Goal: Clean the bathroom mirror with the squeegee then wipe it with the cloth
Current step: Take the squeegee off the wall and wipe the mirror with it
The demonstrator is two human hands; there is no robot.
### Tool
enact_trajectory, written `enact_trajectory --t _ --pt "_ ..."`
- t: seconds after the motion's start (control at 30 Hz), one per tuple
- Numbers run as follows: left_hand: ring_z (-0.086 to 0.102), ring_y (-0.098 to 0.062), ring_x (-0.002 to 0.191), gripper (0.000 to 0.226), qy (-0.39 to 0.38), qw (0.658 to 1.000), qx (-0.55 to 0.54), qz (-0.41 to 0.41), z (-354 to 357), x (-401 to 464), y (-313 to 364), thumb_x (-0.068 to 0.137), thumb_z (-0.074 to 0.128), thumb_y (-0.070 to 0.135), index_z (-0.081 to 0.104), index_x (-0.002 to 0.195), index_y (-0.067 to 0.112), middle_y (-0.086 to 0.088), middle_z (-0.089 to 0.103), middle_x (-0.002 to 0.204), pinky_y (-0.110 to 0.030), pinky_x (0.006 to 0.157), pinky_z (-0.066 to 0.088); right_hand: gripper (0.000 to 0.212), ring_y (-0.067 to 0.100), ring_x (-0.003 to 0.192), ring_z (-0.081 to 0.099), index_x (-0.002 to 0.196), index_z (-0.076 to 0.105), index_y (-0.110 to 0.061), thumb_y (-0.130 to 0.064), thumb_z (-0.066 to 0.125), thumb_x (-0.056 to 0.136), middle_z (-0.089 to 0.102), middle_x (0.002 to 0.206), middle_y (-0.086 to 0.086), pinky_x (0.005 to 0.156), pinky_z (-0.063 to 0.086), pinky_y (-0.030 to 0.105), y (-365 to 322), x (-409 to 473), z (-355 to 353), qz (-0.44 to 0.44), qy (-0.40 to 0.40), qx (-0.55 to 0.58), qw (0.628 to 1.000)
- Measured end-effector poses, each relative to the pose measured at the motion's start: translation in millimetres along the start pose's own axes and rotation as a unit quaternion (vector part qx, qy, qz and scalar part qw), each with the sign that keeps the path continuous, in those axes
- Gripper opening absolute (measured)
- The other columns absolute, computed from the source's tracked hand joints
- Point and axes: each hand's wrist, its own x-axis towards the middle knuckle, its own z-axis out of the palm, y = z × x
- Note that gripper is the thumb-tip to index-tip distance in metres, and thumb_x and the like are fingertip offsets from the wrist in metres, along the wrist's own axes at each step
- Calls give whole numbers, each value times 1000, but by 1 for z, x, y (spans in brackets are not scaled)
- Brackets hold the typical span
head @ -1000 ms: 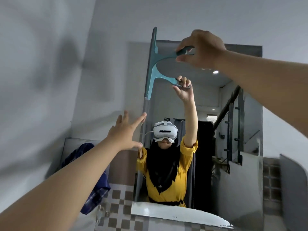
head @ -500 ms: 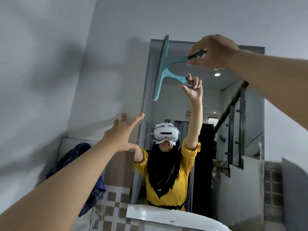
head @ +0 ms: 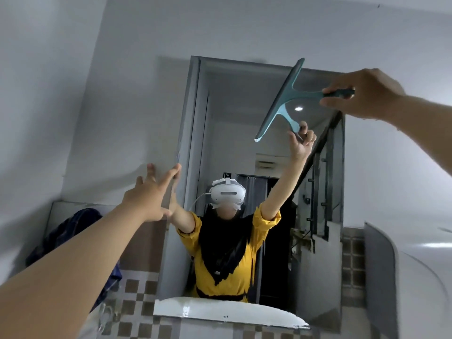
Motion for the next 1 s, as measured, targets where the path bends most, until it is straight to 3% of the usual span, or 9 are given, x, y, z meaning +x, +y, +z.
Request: enact_trajectory --t 0.2,0.4,0.5,0.63,0.73,0.83,0.9,1.0 --pt "35 -43 128 124 4 1000 15 -11 2 1 2 72 77 30 -27 136 50 -23 -10 154 -47 90 50 27 26 64 57 100 68 -28 -51 64 85 67 82 6 68 52 35 27 -30 -3 91 14 14 996" --pt "35 -44 126 122 0 1000 12 -19 4 4 3 71 77 30 -25 135 50 -21 -8 152 -48 87 50 22 25 48 58 97 64 -24 -44 59 90 58 68 -5 51 48 27 13 -56 19 159 41 69 984" --pt "34 -42 125 121 2 1000 8 -25 5 3 4 72 75 28 -26 134 51 -20 -9 152 -48 85 49 24 28 52 60 99 60 -20 -41 56 91 62 80 2 48 51 29 -3 -68 40 204 68 117 970" --pt "34 -43 121 118 6 1000 -13 -20 5 3 2 71 73 24 -23 135 52 -19 -7 151 -48 81 51 23 28 72 59 101 57 -13 -35 52 94 61 89 6 63 50 35 -37 -73 65 255 102 165 947" --pt "33 -46 122 116 3 1000 -27 -13 4 3 1 72 73 26 -19 137 51 -20 -6 151 -51 84 51 24 29 75 63 98 54 -10 -34 51 95 55 77 -1 67 55 42 -74 -70 78 314 134 203 918" --pt "29 -49 127 114 4 999 -28 -20 4 2 3 73 75 32 -17 138 51 -21 -7 151 -54 86 50 20 33 74 69 81 44 -20 -34 53 93 59 76 3 68 59 52 -109 -65 92 382 164 287 863" --pt "27 -49 128 116 -1 999 -35 -26 4 1 4 71 77 34 -16 139 51 -20 -9 151 -56 87 49 27 33 76 70 74 37 -24 -32 54 93 64 81 8 68 60 51 -129 -61 97 419 186 338 822" --pt "24 -48 129 116 -5 999 -42 -21 3 2 3 70 77 37 -16 139 51 -21 -11 151 -57 87 48 28 27 73 67 76 34 -21 -29 54 95 55 74 0 68 59 40 -160 -56 103 456 205 391 773"
